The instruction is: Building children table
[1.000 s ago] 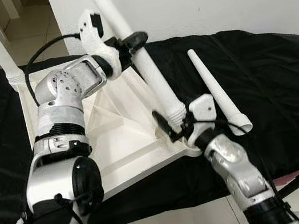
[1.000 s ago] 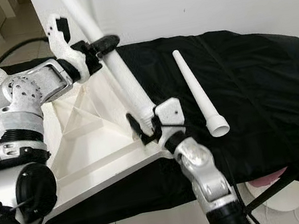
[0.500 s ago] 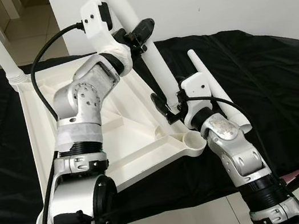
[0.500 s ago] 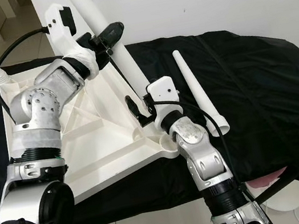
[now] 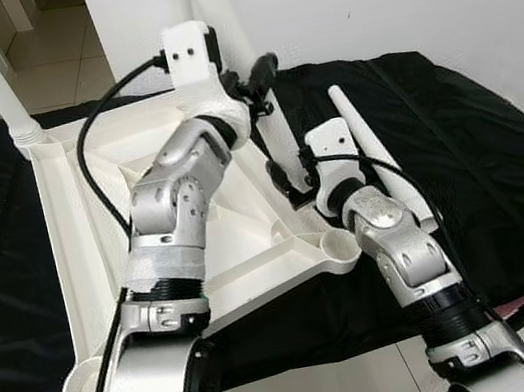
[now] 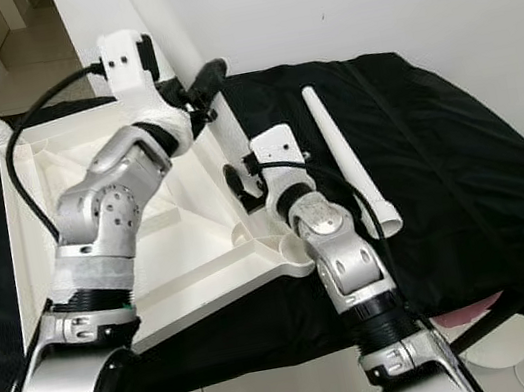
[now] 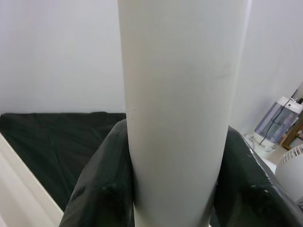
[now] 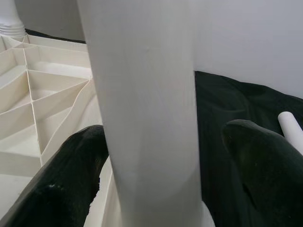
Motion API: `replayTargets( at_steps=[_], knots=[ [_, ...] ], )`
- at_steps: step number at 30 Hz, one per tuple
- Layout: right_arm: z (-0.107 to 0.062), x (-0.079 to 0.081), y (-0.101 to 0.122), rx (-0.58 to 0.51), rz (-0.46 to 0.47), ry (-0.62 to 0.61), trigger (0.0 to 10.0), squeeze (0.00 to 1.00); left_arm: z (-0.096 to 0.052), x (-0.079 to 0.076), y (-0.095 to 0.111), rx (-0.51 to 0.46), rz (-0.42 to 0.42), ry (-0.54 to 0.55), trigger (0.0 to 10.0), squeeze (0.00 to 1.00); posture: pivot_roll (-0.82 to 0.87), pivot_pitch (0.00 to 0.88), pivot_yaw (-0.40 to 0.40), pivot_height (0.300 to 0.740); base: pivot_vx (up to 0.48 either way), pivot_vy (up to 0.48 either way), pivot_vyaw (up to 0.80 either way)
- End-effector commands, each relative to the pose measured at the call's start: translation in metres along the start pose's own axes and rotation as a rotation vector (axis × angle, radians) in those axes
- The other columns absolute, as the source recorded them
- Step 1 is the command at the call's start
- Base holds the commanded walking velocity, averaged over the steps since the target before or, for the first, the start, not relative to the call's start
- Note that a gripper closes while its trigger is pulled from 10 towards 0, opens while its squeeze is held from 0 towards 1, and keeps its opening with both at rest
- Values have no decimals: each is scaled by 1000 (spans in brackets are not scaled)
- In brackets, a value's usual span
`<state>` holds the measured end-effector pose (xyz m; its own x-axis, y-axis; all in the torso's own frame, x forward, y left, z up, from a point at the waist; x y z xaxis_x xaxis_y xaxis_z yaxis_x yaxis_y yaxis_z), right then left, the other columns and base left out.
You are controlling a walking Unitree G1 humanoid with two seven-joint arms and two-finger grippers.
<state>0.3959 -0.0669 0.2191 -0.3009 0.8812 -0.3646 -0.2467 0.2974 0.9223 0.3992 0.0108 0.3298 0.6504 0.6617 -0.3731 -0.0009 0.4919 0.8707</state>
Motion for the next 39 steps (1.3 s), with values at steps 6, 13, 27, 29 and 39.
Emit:
replayTargets(
  at_steps=[6,13,27,29,39],
  knots=[
    [7,-1,-6,45,3,-8,10000,0,1,-14,4,-37,31,-26,10000,0,38,64,-31,740,0,0,0],
    [17,1,-8,80,-1,6,10000,0,2,-31,1,-50,31,-60,10000,0,42,60,-37,740,0,0,0],
    [23,2,3,61,-25,21,10000,0,3,-41,-3,-47,36,-87,10000,0,41,57,-36,740,0,0,0],
    [23,2,4,56,-33,27,5569,0,4,-43,-4,-42,37,-90,10000,0,40,58,-35,740,0,0,0],
    [21,7,0,59,-97,72,0,0,4,-45,-8,-34,43,-94,10000,0,40,57,-34,740,0,0,0]
  ],
)
Point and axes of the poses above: a point about 5 cm out from each wrist's last joint towards the gripper, its own z axis pointing out of the wrist towards the gripper, its own y axis along the axis of the wrist's last joint, x = y × z, the point moved 6 cm from there along z, pointing out of the wrist towards the gripper, and after that the axes turned 10 degrees about -z, right-handed, at the moved point
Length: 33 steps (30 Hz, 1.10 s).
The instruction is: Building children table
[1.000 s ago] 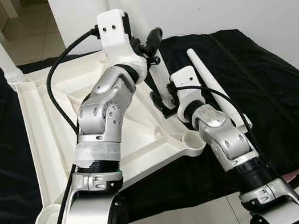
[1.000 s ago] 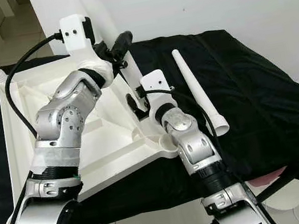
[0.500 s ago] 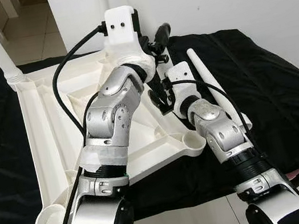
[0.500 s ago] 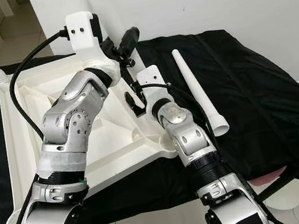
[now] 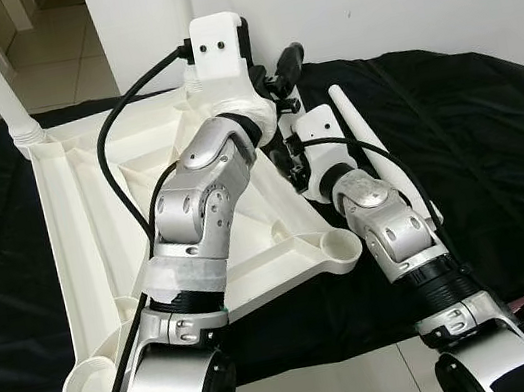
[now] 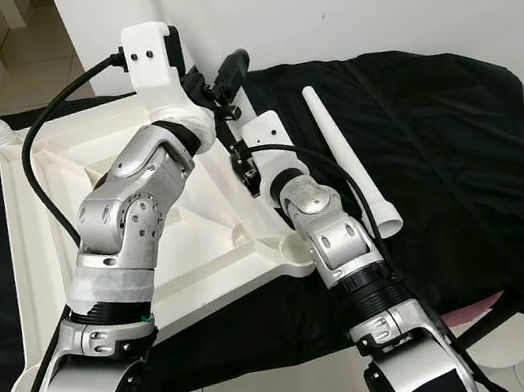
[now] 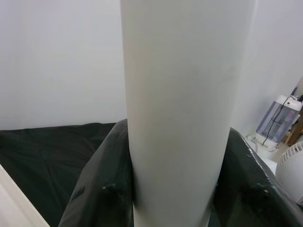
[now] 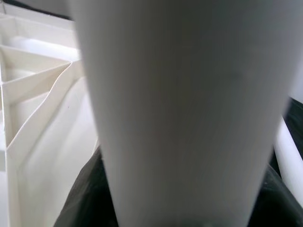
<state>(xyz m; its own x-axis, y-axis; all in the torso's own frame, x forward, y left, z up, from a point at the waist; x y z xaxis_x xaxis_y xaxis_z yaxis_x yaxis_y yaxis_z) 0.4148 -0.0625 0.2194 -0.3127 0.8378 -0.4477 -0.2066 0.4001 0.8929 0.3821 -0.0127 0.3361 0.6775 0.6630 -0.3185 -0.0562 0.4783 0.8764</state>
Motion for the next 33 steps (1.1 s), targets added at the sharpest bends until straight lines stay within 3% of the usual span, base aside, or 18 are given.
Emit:
replayTargets(
  at_steps=[1,5,6,8,9,10,11,14,15,17,18,31,32,33],
  knots=[
    [2,8,4,-15,-11,36,0,0,2,-16,-1,-4,-6,-56,10000,0,40,57,-34,740,0,0,0],
    [2,8,4,-12,-30,33,0,0,3,-16,-2,0,-4,-54,10000,0,39,56,-32,740,0,0,0],
    [2,8,4,-12,-26,34,667,0,3,-16,-2,1,-3,-54,10000,0,40,56,-31,740,0,0,0],
    [2,8,3,-11,-24,35,353,0,3,-16,-2,1,-3,-54,10000,0,40,56,-31,740,0,0,0],
    [2,8,2,-5,-21,32,3882,0,3,-16,-2,2,-1,-52,10000,0,39,58,-32,740,0,0,0],
    [2,8,2,-5,-21,32,3882,0,3,-16,-2,2,-1,-52,10000,0,39,58,-32,740,0,0,0],
    [3,7,1,3,-18,22,10000,0,3,-15,-2,2,0,-50,10000,0,40,58,-31,740,0,0,0],
    [3,6,0,12,-17,13,10000,0,3,-15,-1,1,-5,-47,10000,0,41,57,-31,740,0,0,0],
    [4,5,0,13,-13,7,10000,0,3,-17,-1,1,-21,-60,10000,600,41,57,-31,740,0,0,0],
    [4,5,0,13,-13,7,10000,0,3,-17,-1,1,-21,-60,10000,600,41,57,-31,740,0,0,0],
    [4,5,0,14,-11,6,10000,0,2,-19,-2,5,-39,-75,10000,1000,41,56,-31,740,0,0,0],
    [3,1,-6,38,14,-17,10000,0,2,-17,-7,32,-36,-70,10000,1000,38,57,-30,740,0,0,0],
    [2,-4,-8,43,18,-43,10000,0,1,-13,-6,31,-30,-59,10000,176,38,56,-31,740,0,0,0],
    [2,-9,-10,45,34,-69,10000,0,0,-9,-5,30,-27,-49,10000,0,37,55,-31,740,0,0,0]
  ],
)
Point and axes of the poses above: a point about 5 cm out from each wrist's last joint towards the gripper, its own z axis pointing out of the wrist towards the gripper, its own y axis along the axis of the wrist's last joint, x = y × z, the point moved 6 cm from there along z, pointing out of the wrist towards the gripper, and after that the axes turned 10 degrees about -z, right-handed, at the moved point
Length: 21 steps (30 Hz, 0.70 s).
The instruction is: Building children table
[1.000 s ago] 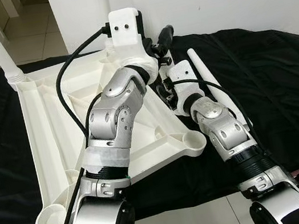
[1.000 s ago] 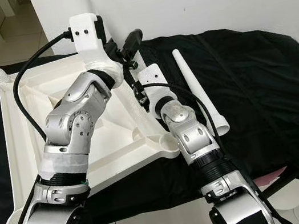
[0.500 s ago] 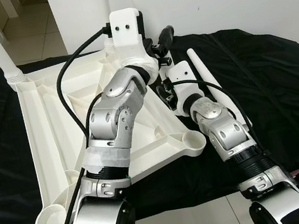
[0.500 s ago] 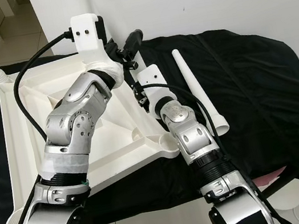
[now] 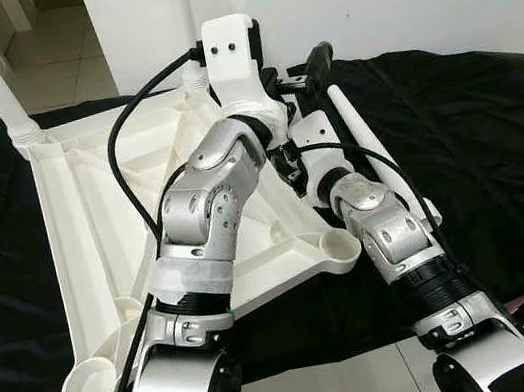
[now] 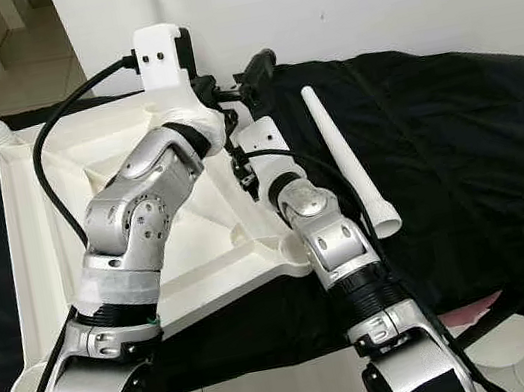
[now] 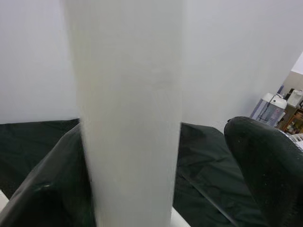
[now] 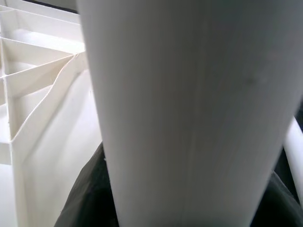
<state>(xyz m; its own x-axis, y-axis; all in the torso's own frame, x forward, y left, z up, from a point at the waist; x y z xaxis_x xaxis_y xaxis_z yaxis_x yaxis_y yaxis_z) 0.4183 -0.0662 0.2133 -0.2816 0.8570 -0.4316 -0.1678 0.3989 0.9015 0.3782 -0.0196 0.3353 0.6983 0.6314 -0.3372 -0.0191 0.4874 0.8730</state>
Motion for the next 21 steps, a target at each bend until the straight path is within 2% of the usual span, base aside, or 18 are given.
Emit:
replayTargets(
  at_steps=[1,3,5,8,10,11,12,13,15,16,17,18,20,21],
  knots=[
    [0,-8,-2,9,18,-33,10000,0,-1,-2,-1,10,6,-22,10000,0,37,55,-31,740,0,0,0],
    [-2,-21,-6,16,65,-99,10000,0,-5,9,4,2,11,-2,10000,0,38,54,-32,740,0,0,0],
    [-2,-21,-6,16,65,-99,10000,0,-5,9,4,2,11,-2,10000,0,38,54,-32,740,0,0,0],
    [-8,-49,-14,35,153,-242,10000,0,-15,39,18,-22,19,78,10000,0,38,54,-34,740,0,0,0],
    [-8,-49,-14,35,153,-242,10000,0,-15,39,18,-22,19,78,10000,0,38,54,-34,740,0,0,0],
    [-9,-54,-16,38,167,-268,10000,0,-18,47,21,-29,22,98,10000,0,38,54,-34,740,0,0,0],
    [-9,-54,-16,38,167,-268,10000,0,-18,47,21,-29,22,98,10000,0,38,54,-34,740,0,0,0],
    [-11,-60,-18,42,175,-294,10000,0,-21,56,24,-38,26,130,10000,0,39,53,-35,740,0,0,0],
    [-11,-60,-18,42,175,-294,10000,0,-21,56,24,-38,26,130,10000,0,39,53,-35,740,0,0,0],
    [-14,-64,-19,27,186,-307,10000,0,-26,68,28,-48,23,174,10000,0,41,51,-38,740,0,0,0],
    [-14,-64,-19,27,186,-307,10000,0,-26,68,28,-48,23,174,10000,0,41,51,-38,740,0,0,0],
    [-16,-67,-20,14,195,-321,10000,0,-30,79,31,-56,31,214,10000,0,41,50,-38,740,0,0,0],
    [-16,-67,-20,14,195,-321,10000,0,-30,79,31,-56,31,214,10000,0,41,50,-38,740,0,0,0],
    [-22,-69,-23,-1,198,-332,10000,0,-38,94,32,-58,53,278,10000,0,45,48,-41,740,0,0,0]
  ],
)
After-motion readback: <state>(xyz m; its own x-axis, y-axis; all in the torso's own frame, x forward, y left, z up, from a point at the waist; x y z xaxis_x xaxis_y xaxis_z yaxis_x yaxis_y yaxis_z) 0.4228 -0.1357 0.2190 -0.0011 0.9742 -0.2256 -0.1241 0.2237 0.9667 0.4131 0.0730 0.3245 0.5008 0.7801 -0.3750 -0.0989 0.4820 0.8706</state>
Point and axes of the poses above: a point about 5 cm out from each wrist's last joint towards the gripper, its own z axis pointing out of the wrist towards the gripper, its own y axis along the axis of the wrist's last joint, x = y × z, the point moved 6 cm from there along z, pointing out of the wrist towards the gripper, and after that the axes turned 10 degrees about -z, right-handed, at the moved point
